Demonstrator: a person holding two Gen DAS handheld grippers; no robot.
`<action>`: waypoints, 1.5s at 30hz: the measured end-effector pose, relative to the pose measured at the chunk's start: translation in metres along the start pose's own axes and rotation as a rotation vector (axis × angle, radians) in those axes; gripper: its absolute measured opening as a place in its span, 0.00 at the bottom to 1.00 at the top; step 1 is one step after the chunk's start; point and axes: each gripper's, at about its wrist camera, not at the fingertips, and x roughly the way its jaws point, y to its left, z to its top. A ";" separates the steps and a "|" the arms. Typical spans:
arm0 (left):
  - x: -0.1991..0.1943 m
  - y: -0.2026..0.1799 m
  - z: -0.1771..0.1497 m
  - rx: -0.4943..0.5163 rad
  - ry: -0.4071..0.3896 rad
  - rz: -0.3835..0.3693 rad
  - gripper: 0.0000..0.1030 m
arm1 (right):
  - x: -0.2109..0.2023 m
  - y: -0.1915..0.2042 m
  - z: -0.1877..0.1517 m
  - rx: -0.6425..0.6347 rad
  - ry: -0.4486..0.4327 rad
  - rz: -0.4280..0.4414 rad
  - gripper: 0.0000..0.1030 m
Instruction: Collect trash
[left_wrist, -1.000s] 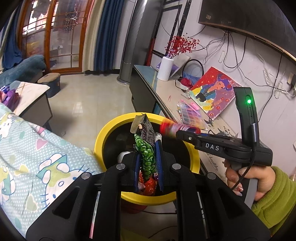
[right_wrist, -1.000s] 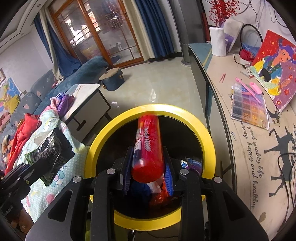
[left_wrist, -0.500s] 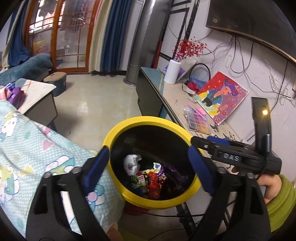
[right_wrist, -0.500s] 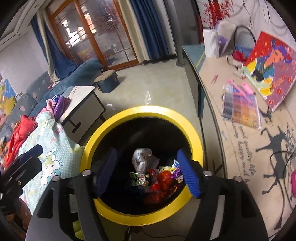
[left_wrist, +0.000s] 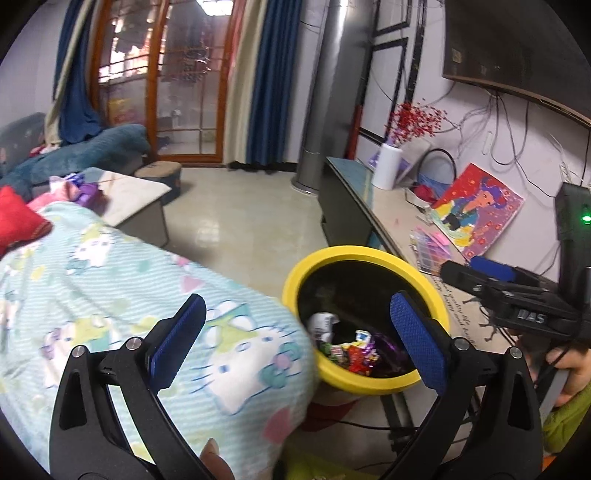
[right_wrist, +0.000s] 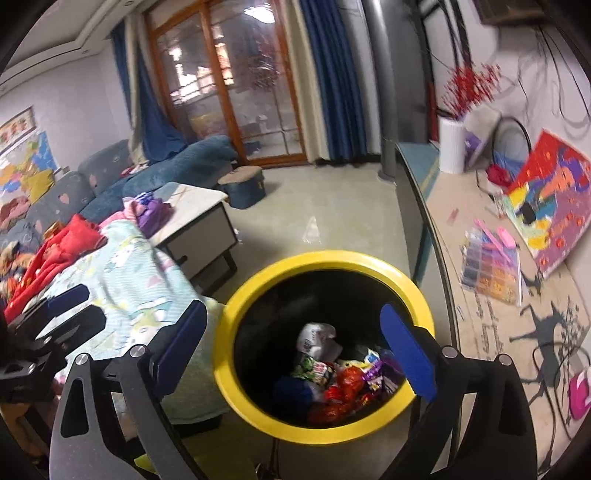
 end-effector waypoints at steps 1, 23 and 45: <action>-0.005 0.004 -0.002 -0.006 -0.006 0.007 0.89 | -0.006 0.008 0.000 -0.028 -0.021 0.007 0.93; -0.130 0.055 -0.048 -0.055 -0.211 0.219 0.89 | -0.079 0.141 -0.051 -0.236 -0.282 0.021 0.94; -0.154 0.063 -0.070 -0.100 -0.242 0.254 0.89 | -0.077 0.140 -0.060 -0.138 -0.299 -0.041 0.94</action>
